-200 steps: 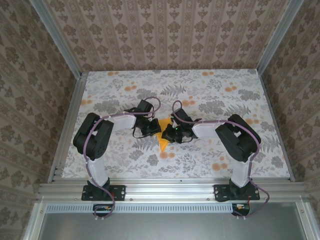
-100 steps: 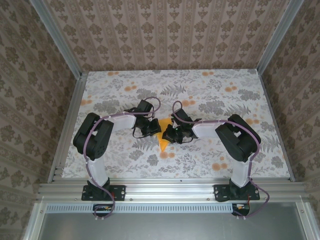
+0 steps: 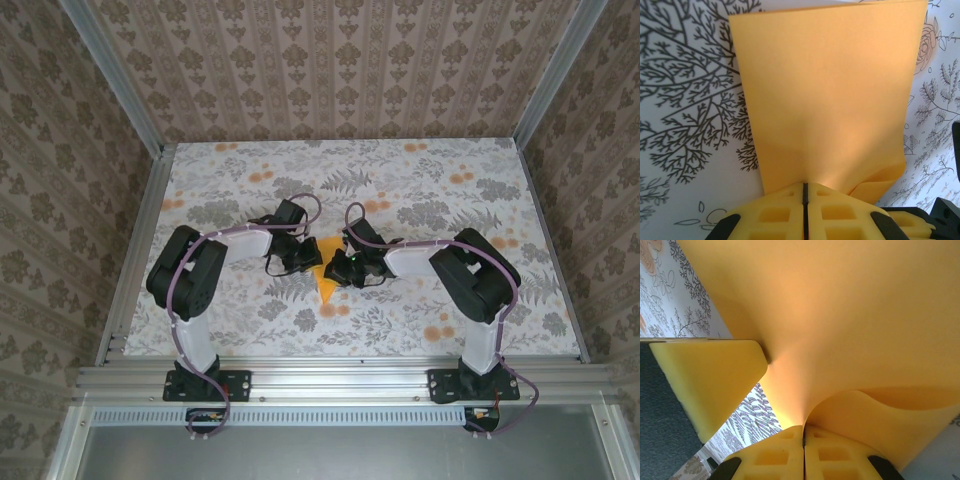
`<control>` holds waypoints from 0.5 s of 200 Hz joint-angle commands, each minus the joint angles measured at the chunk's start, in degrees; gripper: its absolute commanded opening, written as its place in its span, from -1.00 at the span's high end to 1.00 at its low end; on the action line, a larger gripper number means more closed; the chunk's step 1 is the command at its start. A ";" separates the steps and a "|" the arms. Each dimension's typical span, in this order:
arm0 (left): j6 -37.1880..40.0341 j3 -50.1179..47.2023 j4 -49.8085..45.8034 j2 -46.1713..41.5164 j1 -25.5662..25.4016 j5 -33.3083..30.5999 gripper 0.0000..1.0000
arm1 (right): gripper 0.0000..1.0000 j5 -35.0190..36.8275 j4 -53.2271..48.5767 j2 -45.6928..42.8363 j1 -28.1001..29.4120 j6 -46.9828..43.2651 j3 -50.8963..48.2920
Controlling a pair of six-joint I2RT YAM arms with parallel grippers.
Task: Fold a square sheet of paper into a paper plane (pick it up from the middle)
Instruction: Third fold the triangle at the center of the table.
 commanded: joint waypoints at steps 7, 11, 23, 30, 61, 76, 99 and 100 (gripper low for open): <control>1.08 0.48 -2.79 0.65 -0.56 -1.02 0.80 | 0.83 2.49 -0.29 1.69 0.29 1.42 -1.29; 1.12 0.42 -2.76 0.64 -0.58 -1.07 0.81 | 0.81 2.50 -0.29 1.80 0.29 1.48 -1.39; 1.10 0.43 -2.86 0.55 -0.58 -1.07 0.81 | 0.69 2.57 -0.42 1.90 0.29 1.81 -1.34; 1.09 0.42 -2.88 0.39 -0.58 -1.02 0.80 | 0.60 2.55 -0.69 2.06 0.29 1.80 -1.25; 0.76 0.74 -3.11 -1.38 -0.43 -1.18 0.77 | 0.29 2.73 -1.38 2.05 0.29 1.92 -1.73; 0.58 0.75 -3.37 -2.92 0.09 -1.72 0.74 | 0.26 2.74 -1.33 2.03 0.29 2.02 -2.03; 0.19 -0.04 -3.56 -5.77 1.64 -2.55 0.72 | 0.27 2.92 -1.46 2.05 0.29 2.01 -2.36; 0.18 -0.03 -3.57 -5.90 1.71 -2.57 0.72 | 0.27 2.93 -1.48 2.07 0.29 1.96 -2.43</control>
